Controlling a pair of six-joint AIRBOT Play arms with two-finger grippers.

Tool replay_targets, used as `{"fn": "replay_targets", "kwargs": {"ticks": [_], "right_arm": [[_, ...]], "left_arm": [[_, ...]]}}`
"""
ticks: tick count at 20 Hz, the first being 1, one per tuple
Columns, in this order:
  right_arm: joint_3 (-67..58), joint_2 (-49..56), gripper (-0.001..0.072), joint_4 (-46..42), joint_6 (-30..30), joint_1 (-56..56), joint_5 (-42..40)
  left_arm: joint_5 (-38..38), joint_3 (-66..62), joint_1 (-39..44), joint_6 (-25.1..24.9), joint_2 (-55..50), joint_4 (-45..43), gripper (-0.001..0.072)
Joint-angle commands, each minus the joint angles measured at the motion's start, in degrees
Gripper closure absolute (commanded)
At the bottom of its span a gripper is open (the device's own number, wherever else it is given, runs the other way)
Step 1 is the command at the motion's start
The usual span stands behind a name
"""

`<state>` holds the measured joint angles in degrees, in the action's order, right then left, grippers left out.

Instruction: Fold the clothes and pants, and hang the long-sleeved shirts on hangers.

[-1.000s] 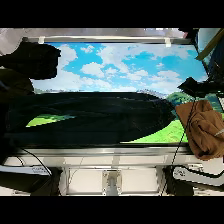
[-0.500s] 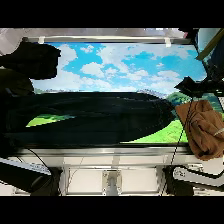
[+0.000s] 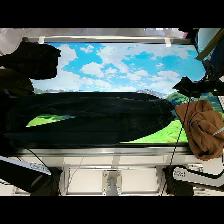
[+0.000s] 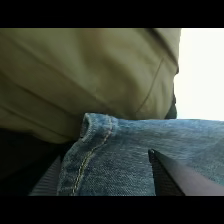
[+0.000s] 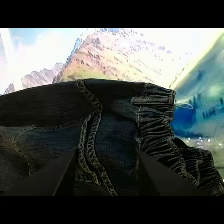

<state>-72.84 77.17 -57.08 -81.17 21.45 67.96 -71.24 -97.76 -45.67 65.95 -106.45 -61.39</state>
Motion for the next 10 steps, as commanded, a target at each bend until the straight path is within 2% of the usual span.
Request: {"fn": "replay_targets", "kwargs": {"ticks": [1, 2, 3, 4, 5, 6, 7, 10], "right_arm": [[0.0, 0.0, 0.0300, -0.1, -0.8, 0.0, 0.0], [0.0, 0.0, 0.0300, -0.1, -0.9, 0.0, 0.0], [0.0, 0.0, 0.0300, -0.1, -0.9, 0.0, 0.0], [0.0, 0.0, 0.0301, -0.1, -1.5, 0.0, 0.0], [0.0, 0.0, 0.0300, -0.1, -2.1, 0.0, 0.1], [0.0, 0.0, 0.0300, -0.1, -2.1, 0.0, 0.5], [0.0, 0.0, 0.0300, -0.2, -2.1, 0.0, 0.9], [0.0, 0.0, 0.0300, -2.1, -2.1, 0.0, 1.7]], "left_arm": [[-2.1, -0.3, 0.3, -2.6, -2.6, 2.1, 0.0126], [-1.9, -0.3, 0.8, -3.6, -2.8, 2.4, 0.0163], [-1.8, -0.3, 1.5, -5.1, -2.8, 3.0, 0.0232], [-1.8, -0.7, 1.9, -5.9, -2.8, 3.9, 0.0328], [-1.9, -1.4, 2.4, -6.1, -2.7, 5.2, 0.0463], [-1.7, -2.4, 2.7, -6.6, -2.6, 6.7, 0.0552], [-1.7, -3.5, 2.8, -7.3, -2.4, 8.0, 0.0600], [-1.7, -6.8, 2.8, -7.3, -0.9, 9.6, 0.0683]]}}
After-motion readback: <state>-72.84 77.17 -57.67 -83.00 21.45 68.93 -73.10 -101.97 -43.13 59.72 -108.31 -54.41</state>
